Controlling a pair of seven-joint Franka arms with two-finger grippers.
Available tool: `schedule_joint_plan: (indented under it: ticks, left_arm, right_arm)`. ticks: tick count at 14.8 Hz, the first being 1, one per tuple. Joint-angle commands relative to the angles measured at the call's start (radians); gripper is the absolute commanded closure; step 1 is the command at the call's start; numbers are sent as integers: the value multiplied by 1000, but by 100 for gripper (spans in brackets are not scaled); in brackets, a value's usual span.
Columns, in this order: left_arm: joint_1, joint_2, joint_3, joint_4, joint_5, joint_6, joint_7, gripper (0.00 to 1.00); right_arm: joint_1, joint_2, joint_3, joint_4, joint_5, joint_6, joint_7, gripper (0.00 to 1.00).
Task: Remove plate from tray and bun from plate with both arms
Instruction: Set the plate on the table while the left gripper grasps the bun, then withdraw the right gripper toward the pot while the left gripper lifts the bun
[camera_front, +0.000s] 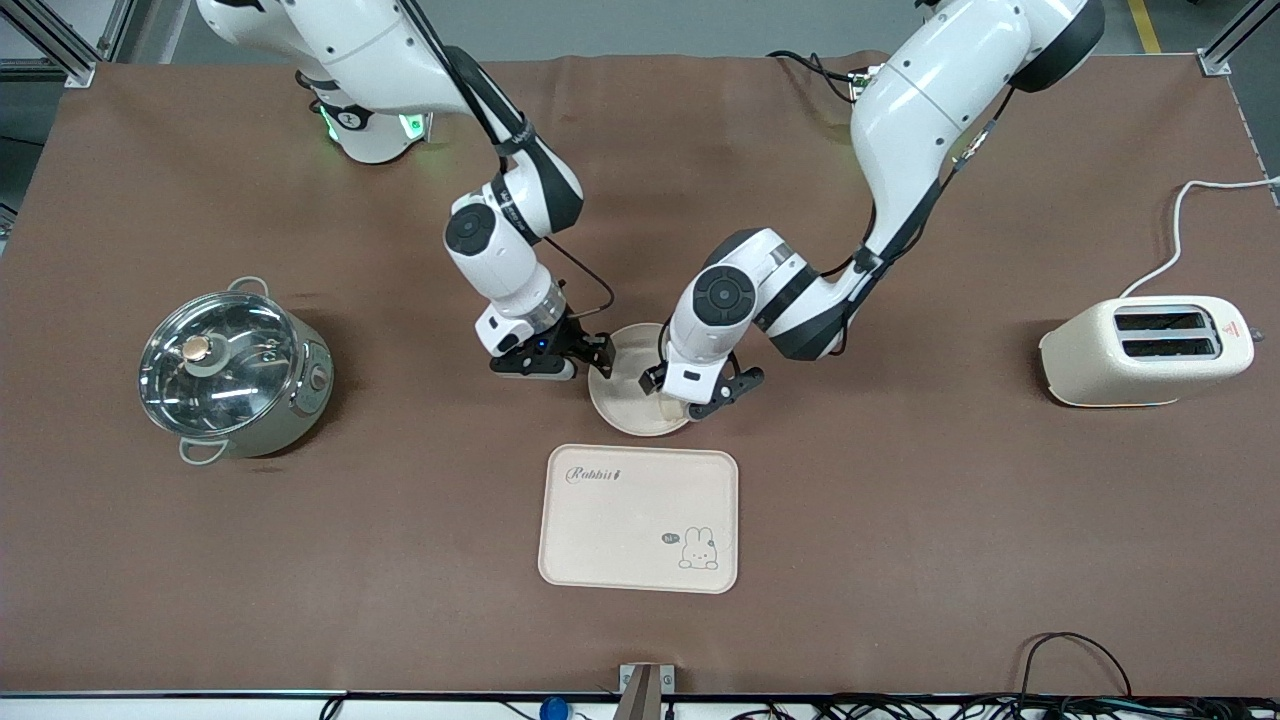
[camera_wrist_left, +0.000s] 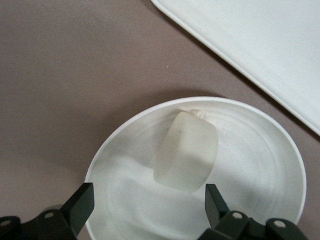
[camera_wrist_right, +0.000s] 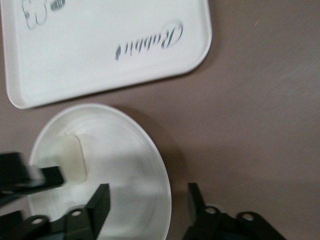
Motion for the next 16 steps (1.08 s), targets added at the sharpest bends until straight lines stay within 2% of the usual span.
schedule_joint_plan:
  ticks: [1, 5, 6, 9, 11, 12, 14, 16]
  left_arm:
    - [-13, 27, 14, 28, 26, 18, -26, 11]
    - [-12, 43, 25, 28, 23, 94, -32, 25]
    - [-13, 45, 25, 28, 24, 99, -41, 32]
    - [-13, 47, 25, 28, 21, 99, -52, 62]
    - [-13, 45, 25, 29, 23, 99, -52, 75]
    - [-13, 39, 25, 29, 23, 99, -52, 80]
    - [-12, 16, 24, 29, 23, 88, -54, 82]
    - [-3, -7, 16, 29, 18, 81, -54, 83]
  right_arm:
    - [-127, -145, 9, -33, 14, -143, -80, 0]
    - [-288, -237, 1, 13, 2, -354, -278, 0]
    - [-329, -249, -14, 49, -1, -440, -333, 0]
    - [-464, -255, -26, 199, -17, -704, -468, 0]
    - [-533, -257, -23, 278, -155, -815, -545, 0]
    - [-552, -258, -25, 315, -193, -870, -554, 0]
    - [-604, -258, -25, 403, -221, -974, -576, 0]
    - [-644, -257, -23, 500, -299, -1066, -619, 0]
